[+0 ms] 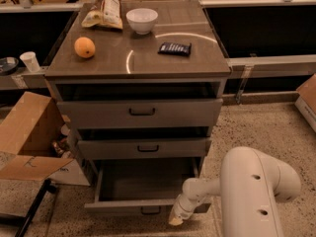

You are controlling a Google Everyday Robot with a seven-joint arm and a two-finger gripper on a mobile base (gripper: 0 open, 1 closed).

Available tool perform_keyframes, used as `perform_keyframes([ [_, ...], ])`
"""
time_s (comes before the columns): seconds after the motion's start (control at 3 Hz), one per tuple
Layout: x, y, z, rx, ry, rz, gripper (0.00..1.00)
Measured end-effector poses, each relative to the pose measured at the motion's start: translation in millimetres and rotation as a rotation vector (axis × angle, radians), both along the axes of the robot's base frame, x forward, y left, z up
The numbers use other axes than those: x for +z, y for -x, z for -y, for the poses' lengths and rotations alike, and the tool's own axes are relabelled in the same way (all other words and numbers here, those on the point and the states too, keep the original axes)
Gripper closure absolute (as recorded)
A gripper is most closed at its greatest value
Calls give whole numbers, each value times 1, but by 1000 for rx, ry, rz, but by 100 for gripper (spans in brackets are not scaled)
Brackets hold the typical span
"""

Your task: Close bottom drawer

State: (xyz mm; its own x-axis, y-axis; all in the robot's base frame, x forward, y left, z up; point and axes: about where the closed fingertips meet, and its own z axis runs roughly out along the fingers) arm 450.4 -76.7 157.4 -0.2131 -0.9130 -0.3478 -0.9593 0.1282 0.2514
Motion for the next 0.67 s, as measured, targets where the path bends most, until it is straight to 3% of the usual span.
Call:
perform_keyframes([
  [0.33,-3,-8,-2,-19,-4,21,94],
  [0.67,-3,-8,-2,-19,-4,21,72],
])
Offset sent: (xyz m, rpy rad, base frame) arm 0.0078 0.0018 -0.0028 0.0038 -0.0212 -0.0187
